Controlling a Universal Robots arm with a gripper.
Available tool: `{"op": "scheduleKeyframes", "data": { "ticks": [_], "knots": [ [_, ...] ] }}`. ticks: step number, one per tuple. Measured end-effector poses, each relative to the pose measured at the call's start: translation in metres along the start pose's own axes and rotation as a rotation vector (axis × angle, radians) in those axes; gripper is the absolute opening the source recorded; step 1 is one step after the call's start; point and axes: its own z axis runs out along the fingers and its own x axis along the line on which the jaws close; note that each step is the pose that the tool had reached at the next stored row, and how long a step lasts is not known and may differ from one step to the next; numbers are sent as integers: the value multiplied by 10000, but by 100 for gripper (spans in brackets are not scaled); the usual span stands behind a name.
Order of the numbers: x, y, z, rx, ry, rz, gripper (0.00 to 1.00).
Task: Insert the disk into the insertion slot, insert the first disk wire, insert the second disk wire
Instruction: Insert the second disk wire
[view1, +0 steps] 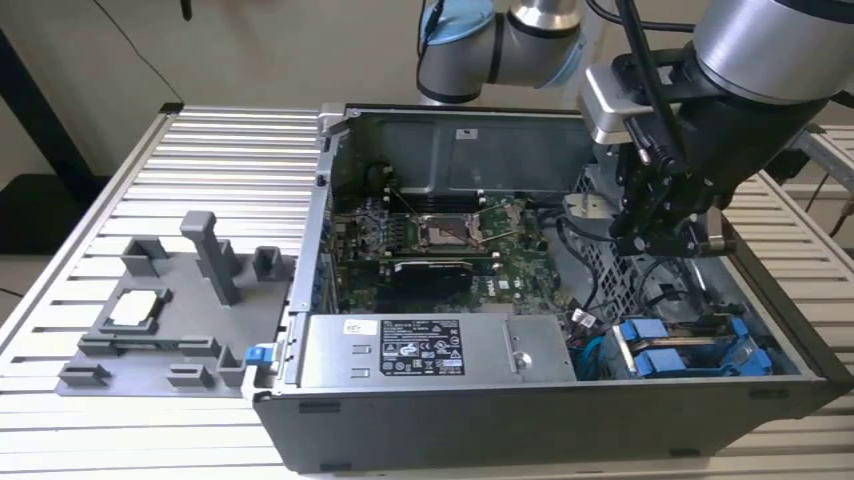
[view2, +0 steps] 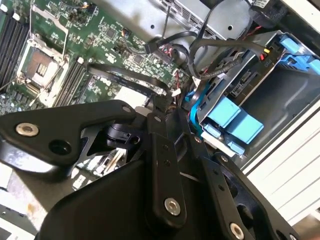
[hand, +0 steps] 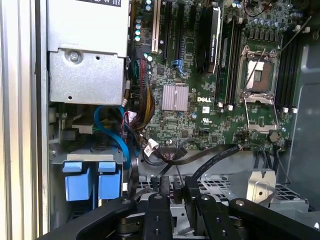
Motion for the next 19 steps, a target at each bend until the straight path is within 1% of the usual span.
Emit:
{"op": "scheduleKeyframes", "data": {
  "ticks": [3, 5, 6, 7, 8, 17, 19],
  "knots": [
    [0, 0, 1, 40, 2, -8, 27],
    [0, 0, 1, 49, 2, -10, 27],
    [0, 0, 1, 50, 3, -10, 25],
    [0, 0, 1, 51, 2, -10, 25],
    [0, 0, 1, 52, 3, -10, 18],
    [0, 0, 0, 58, 4, -12, 16],
    [0, 0, 2, 58, 21, -13, 16]
  ]
}}
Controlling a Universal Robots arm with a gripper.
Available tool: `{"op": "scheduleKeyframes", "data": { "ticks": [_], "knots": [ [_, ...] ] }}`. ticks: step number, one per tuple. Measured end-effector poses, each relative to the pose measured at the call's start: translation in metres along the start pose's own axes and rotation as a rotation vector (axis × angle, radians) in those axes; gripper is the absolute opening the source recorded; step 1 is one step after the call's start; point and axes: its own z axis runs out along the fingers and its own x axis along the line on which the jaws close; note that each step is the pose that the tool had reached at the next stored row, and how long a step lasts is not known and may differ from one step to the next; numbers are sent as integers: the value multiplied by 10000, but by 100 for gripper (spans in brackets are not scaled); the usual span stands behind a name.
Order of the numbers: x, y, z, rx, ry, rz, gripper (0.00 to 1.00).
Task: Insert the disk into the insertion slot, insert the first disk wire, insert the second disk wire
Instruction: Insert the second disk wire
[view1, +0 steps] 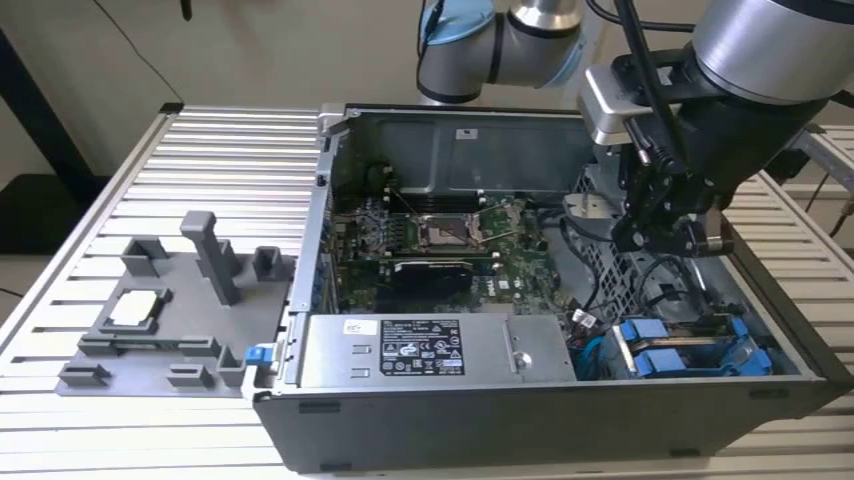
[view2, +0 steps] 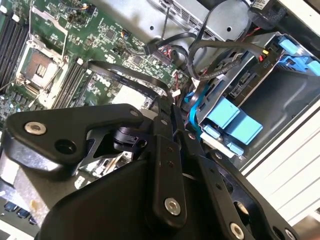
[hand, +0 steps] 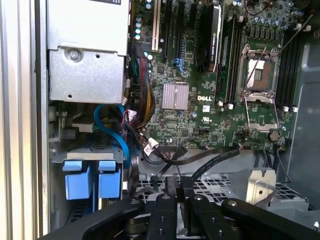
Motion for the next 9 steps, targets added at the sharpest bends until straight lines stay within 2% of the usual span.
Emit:
{"op": "scheduleKeyframes", "data": {
  "ticks": [5, 6, 9],
  "knots": [
    [1, 0, -1, -2, 22, -1, 16],
    [0, -1, -1, -8, 51, -3, 16],
    [3, -16, 3, -48, 433, -26, 16]
  ]
}}
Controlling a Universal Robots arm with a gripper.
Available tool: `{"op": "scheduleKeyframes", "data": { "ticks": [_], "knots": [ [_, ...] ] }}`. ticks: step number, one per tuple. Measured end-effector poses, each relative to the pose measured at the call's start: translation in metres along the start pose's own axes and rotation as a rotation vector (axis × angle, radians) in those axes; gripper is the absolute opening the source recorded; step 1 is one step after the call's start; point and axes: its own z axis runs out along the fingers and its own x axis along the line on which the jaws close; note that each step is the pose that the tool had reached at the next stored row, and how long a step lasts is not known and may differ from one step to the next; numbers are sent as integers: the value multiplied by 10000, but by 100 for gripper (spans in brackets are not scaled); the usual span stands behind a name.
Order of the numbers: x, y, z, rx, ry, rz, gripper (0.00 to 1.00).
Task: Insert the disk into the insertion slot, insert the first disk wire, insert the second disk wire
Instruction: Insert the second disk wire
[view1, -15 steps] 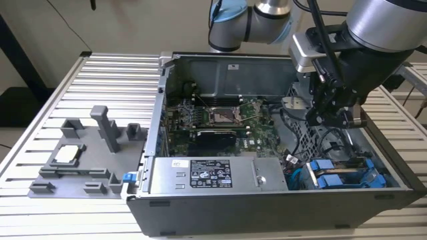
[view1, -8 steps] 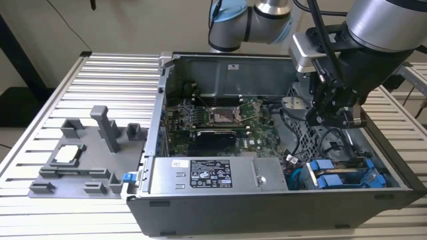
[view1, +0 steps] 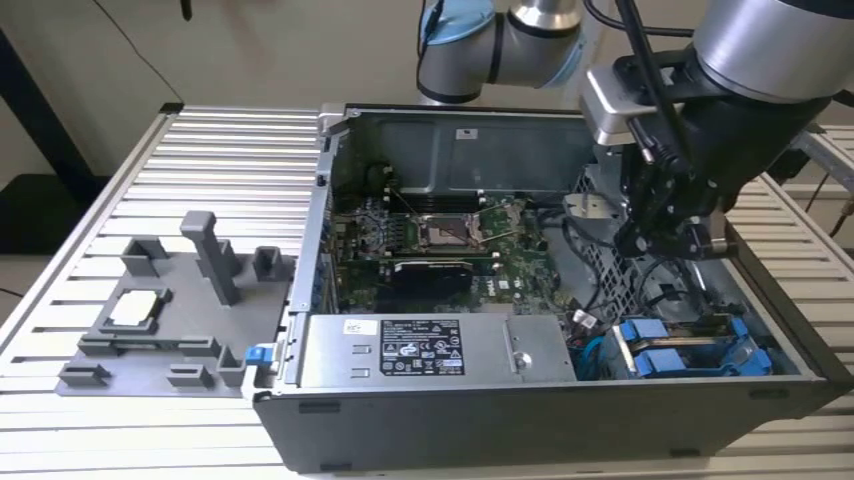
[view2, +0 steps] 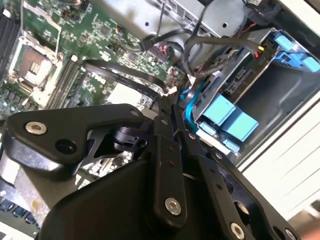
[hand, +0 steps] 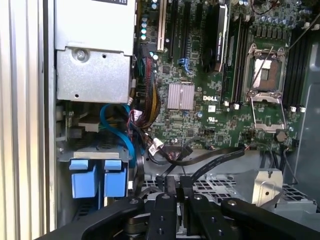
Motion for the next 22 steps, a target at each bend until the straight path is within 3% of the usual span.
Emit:
{"op": "scheduleKeyframes", "data": {
  "ticks": [2, 4, 11, 19, 22],
  "knots": [
    [2, -20, 6, -12, 205, -15, 16],
    [15, -45, 27, -16, 269, -21, 16],
    [142, -207, 82, -33, 343, -25, 16],
    [390, -363, 105, -73, 351, -20, 16],
    [434, -428, 136, -77, 355, -20, 16]
  ]
}}
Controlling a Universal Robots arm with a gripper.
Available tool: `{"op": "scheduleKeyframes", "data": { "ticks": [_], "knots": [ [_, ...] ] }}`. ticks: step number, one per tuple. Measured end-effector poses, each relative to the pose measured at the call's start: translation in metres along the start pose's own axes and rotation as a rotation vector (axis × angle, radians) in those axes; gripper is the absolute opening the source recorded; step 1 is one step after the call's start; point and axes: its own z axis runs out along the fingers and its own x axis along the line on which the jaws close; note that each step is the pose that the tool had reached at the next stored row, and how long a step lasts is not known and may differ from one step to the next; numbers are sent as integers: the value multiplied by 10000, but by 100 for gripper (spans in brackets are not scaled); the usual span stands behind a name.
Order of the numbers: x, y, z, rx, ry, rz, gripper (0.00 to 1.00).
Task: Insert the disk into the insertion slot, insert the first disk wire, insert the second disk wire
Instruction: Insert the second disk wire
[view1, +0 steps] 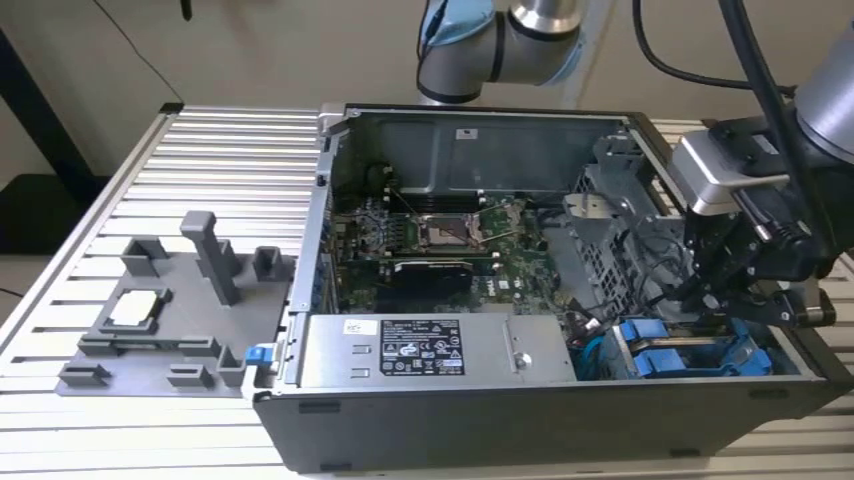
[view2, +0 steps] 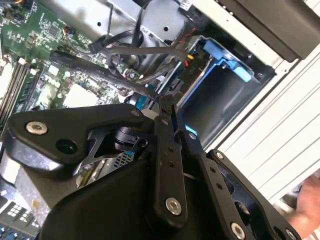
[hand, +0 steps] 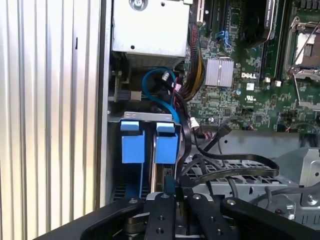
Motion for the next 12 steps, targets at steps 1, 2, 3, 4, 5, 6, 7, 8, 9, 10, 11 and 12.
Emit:
{"op": "scheduleKeyframes", "data": {
  "ticks": [1, 2, 3, 4, 5, 6, 7, 8, 9, 10, 11, 12],
  "knots": [
    [8, -16, 12, -1, 2, 0, 16],
    [12, -24, 25, -2, 7, -1, 16],
    [16, -29, 36, -2, 16, -1, 16],
    [18, -29, 45, -3, 27, -1, 16],
    [21, -29, 56, -3, 38, 0, 16],
    [23, -30, 70, -4, 48, -1, 16],
    [24, -30, 83, -5, 58, -3, 16],
    [26, -29, 96, -5, 69, -4, 16],
    [27, -29, 107, -6, 76, -4, 16],
    [29, -28, 119, -4, 79, -4, 16],
    [29, -28, 126, -3, 81, 6, 16],
    [30, -31, 129, 0, 84, 31, 16]
  ]
}}
